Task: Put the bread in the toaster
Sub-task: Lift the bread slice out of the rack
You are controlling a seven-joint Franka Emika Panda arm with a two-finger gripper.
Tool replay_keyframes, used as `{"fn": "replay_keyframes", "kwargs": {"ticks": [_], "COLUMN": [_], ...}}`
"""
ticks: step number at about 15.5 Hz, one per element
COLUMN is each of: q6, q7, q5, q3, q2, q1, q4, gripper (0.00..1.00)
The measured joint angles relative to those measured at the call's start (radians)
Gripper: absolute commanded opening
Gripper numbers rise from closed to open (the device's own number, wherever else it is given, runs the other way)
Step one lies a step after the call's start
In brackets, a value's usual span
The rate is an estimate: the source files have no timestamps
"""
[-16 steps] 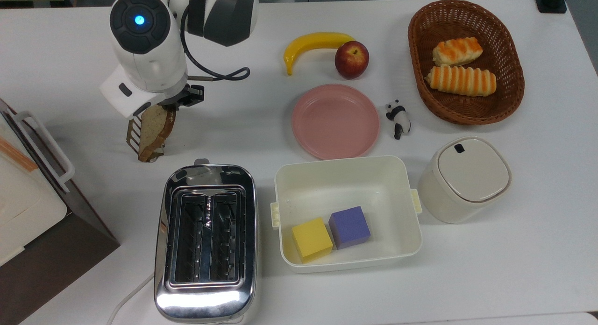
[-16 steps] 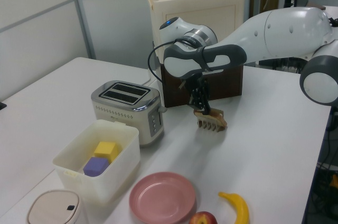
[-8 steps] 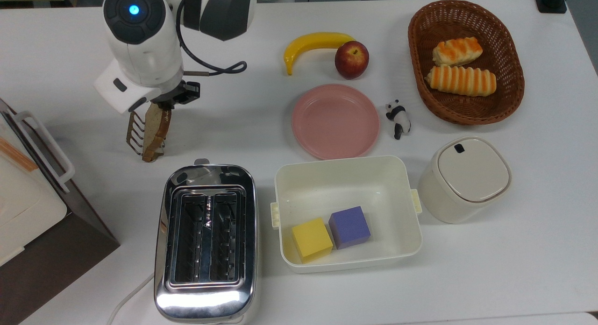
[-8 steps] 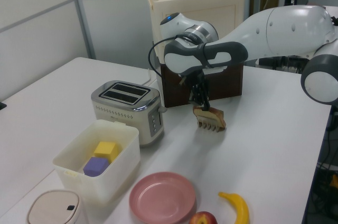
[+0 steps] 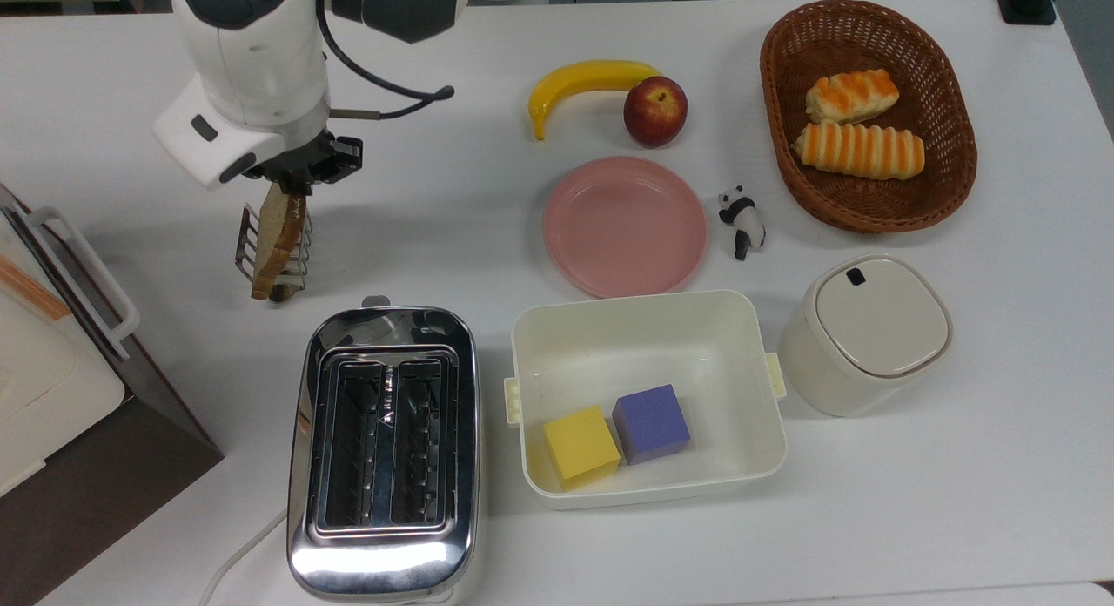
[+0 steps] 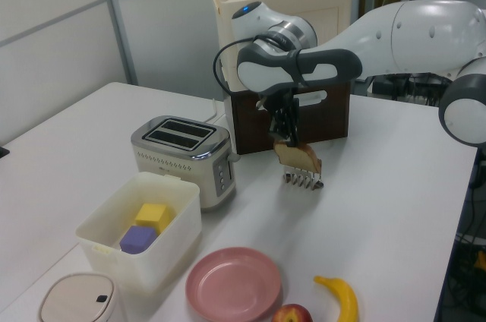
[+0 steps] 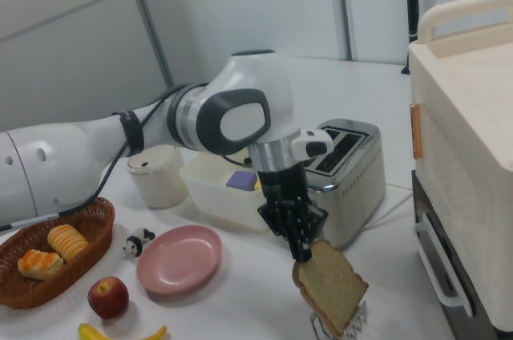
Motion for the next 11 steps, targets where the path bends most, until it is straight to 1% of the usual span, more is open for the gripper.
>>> {"fn": "replay_keyframes", "kwargs": {"ticks": [4,5,6,9,11], "q6": [0.000,0.000,0.002,0.069,0.122], "q7": [0.000,0.003,0.009,0.059,0.115], "q5": [0.000,0.000,0.000,0.006,0.042], "q3": [0.000,0.000,0.000,0.000,0.000], "q2": [-0.024,-0.031,-0.037,-0.055,-0.061], "q1": [0.000,0.000,0.000,0.000,0.000], "q4": [0.028,0.033,0.036,0.040,0.041], "gripper": [0.05,0.05,0.02,0.00,0.00]}}
